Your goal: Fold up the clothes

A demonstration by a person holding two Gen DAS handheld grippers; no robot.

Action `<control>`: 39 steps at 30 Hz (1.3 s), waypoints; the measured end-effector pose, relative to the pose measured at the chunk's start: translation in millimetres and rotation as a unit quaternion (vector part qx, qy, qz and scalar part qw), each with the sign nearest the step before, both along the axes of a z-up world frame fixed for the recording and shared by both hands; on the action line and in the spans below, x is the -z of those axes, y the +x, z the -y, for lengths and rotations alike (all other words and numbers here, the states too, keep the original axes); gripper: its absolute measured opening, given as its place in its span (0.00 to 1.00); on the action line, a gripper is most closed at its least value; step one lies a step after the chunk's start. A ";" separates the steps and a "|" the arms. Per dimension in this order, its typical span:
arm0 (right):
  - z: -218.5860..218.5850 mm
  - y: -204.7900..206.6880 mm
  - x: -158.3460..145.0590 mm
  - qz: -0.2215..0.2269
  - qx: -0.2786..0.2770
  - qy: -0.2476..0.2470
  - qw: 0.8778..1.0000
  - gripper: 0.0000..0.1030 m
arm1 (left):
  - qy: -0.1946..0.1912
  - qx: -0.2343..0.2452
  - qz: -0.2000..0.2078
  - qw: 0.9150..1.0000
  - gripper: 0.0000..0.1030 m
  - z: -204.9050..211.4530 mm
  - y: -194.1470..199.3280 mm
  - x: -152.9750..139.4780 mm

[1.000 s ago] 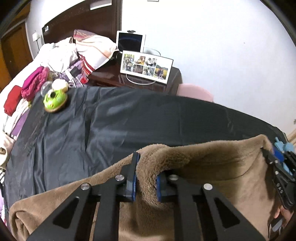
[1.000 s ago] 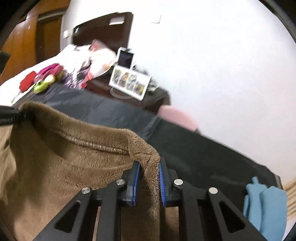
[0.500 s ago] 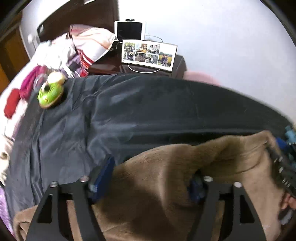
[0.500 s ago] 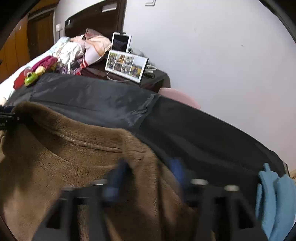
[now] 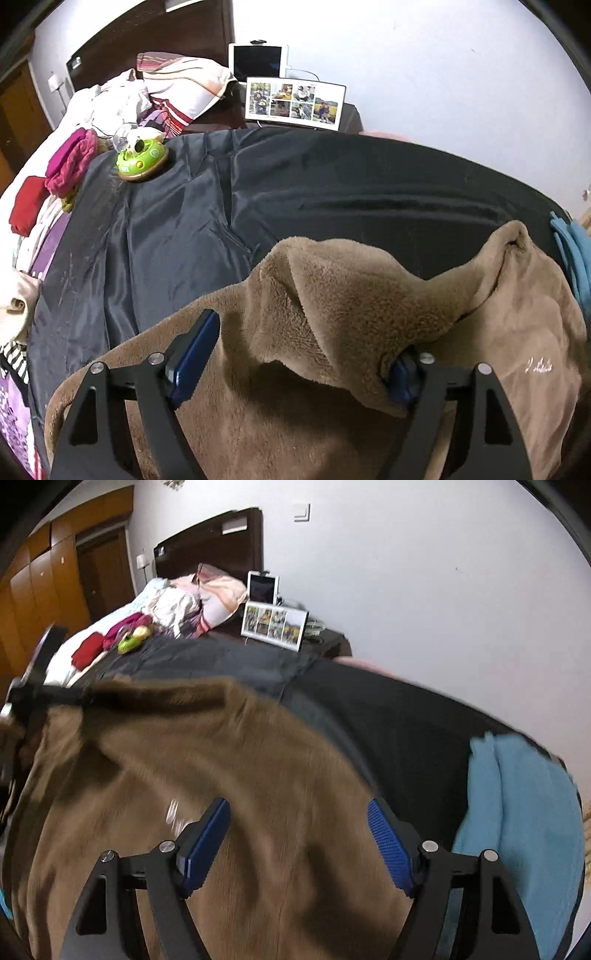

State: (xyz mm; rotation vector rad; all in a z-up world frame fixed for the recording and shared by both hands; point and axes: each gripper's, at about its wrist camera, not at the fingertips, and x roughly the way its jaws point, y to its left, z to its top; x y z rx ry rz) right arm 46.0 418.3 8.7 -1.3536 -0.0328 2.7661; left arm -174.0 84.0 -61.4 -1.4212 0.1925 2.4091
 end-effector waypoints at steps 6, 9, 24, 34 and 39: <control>5.9 -0.2 13.9 0.025 0.014 -0.003 1.000 0.76 | 0.139 -0.023 0.060 0.988 0.81 3.4 -15.0 -15.3; 7.7 -16.8 15.5 0.022 0.017 -0.033 0.999 0.76 | 0.188 0.007 0.075 0.979 0.81 2.7 -10.6 -25.9; 31.0 -147.5 71.1 0.061 -0.011 -0.025 0.998 0.77 | 0.074 -0.039 0.070 0.994 0.81 49.9 -11.1 26.6; -2.6 -163.1 76.3 0.042 0.042 0.005 0.998 0.87 | -0.031 -0.095 -0.008 0.995 1.00 24.9 -36.6 38.8; -4.6 -156.9 72.5 0.046 0.053 -0.004 0.998 0.87 | -0.009 -0.121 0.009 0.993 1.00 38.9 -38.5 37.7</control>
